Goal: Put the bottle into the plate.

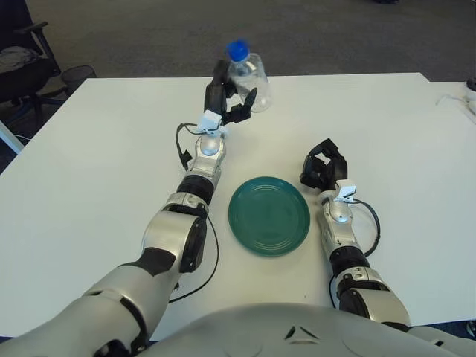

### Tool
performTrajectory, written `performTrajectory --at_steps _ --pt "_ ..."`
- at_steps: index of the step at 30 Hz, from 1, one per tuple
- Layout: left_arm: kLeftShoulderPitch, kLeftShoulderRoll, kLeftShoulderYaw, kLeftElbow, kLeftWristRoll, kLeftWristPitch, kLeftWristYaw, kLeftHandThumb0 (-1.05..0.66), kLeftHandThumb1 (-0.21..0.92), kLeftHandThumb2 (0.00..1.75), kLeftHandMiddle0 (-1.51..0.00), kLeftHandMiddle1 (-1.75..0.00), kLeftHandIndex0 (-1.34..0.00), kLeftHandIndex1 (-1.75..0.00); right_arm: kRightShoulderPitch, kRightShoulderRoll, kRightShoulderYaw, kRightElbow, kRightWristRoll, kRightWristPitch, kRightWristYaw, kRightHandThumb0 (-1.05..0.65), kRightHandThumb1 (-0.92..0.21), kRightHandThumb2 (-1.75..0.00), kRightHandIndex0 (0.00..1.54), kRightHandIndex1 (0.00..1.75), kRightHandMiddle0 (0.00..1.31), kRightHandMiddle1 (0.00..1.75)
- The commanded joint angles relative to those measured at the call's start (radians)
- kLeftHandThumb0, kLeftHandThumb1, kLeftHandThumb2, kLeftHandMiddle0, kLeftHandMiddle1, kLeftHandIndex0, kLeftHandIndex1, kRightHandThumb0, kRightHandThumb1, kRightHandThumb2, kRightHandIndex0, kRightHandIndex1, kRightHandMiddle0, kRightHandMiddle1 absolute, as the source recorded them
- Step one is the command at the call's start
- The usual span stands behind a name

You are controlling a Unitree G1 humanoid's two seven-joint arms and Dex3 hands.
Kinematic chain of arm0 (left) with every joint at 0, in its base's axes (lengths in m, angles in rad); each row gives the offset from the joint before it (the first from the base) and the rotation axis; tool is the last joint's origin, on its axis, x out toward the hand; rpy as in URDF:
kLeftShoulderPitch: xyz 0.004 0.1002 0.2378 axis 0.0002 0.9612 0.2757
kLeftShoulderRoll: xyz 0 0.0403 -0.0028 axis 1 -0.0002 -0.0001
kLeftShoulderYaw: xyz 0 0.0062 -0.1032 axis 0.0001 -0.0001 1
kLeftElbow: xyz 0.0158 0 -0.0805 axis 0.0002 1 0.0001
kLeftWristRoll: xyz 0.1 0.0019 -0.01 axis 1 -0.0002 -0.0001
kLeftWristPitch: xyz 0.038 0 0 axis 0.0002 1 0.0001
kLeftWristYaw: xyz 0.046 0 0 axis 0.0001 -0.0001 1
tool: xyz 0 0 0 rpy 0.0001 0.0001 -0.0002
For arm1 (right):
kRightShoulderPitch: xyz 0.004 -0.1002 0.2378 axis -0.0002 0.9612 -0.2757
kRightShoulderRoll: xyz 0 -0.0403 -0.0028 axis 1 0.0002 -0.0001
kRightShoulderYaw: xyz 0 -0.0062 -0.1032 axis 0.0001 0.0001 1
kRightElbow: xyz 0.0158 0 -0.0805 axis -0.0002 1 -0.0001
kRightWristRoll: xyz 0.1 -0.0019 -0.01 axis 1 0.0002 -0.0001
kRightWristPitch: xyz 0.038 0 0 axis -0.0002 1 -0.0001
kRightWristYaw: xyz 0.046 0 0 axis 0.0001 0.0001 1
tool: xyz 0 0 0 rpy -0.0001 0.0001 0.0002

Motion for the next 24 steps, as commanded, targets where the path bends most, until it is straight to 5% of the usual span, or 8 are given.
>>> performTrajectory --at_steps 1,9,16,24 --pt "0.095 0.039 -0.048 -0.11 0.035 -0.032 -0.056 -0.28 0.56 0.94 -1.21 -1.75 -0.95 -1.75 0.113 0.044 -0.017 0.137 0.046 0.028 0.003 -0.47 -0.3 -1.34 1.16 1.75 0.62 1.75" --pt "0.21 0.12 -0.122 -0.295 0.032 -0.052 -0.211 -0.36 0.61 0.85 -1.24 -1.75 -0.98 -1.75 0.113 0.053 -0.013 0.131 0.035 0.035 -0.013 -0.47 -0.3 -1.33 1.17 1.75 0.62 1.75" --pt "0.234 0.178 -0.157 -0.345 -0.024 -0.105 -0.343 -0.35 0.62 0.83 -1.23 -1.75 -0.97 -1.75 0.111 0.055 -0.01 0.131 0.034 0.039 -0.015 -0.47 -0.31 -1.32 1.18 1.75 0.61 1.75" --pt "0.286 0.247 -0.189 -0.46 -0.089 -0.107 -0.467 -0.27 0.55 0.93 -1.19 -1.75 -0.95 -1.75 0.107 0.057 -0.007 0.128 0.031 0.047 -0.019 -0.46 -0.33 -1.29 1.17 1.75 0.59 1.75"
